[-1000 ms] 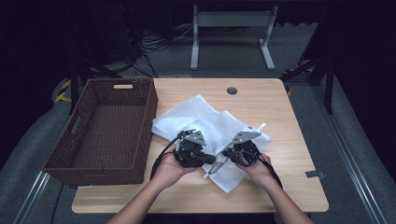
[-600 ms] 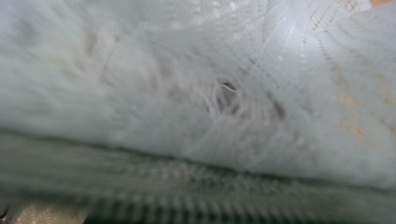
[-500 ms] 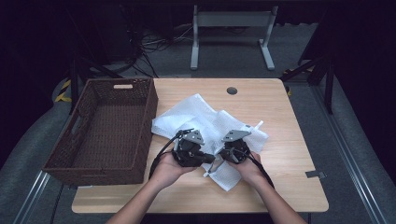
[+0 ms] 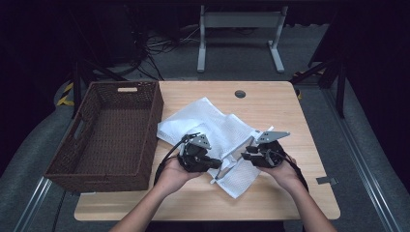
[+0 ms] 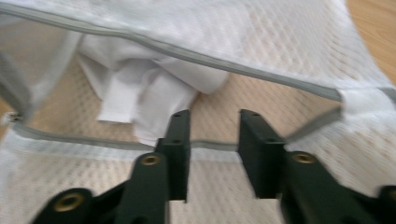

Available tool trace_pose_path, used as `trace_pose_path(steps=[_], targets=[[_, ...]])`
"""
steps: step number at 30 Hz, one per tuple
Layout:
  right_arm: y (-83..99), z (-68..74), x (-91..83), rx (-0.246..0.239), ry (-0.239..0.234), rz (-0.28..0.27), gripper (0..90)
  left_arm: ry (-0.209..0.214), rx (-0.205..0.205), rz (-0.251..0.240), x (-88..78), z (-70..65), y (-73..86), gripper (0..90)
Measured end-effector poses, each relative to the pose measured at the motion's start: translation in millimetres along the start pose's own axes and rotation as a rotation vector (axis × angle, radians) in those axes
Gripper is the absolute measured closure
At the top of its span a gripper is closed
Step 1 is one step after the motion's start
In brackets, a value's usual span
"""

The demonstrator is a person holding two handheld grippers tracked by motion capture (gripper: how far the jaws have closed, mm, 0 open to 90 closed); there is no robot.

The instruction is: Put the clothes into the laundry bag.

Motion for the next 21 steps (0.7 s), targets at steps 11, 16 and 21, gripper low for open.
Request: trace_pose_path(steps=[11,16,21], targets=[[7.3,-4.2,24.9,-0.02,-0.052,0.088,63.7,0.004,-0.003,-0.001,-2.6,1.2,0.4,88.9],[10.5,-0.6,34.5,-0.034,-0.04,0.137,67.9,0.003,-0.002,0.003,-1.0,0.6,0.7,88.9],[11.9,5.0,36.1,-0.088,-0.02,0.152,87.0,-0.003,0.0,0.006,1.0,1.7,1.5,88.9]])
Point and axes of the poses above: each handheld gripper's, and its own axes: x roughly forward along the jaws, y roughly out of its underside, z roughly to its left, the point moved 2 cm from there along x, roughly forward along the jaws, and after that the axes turned 4 degrees about -y, right-handed, at the moved point
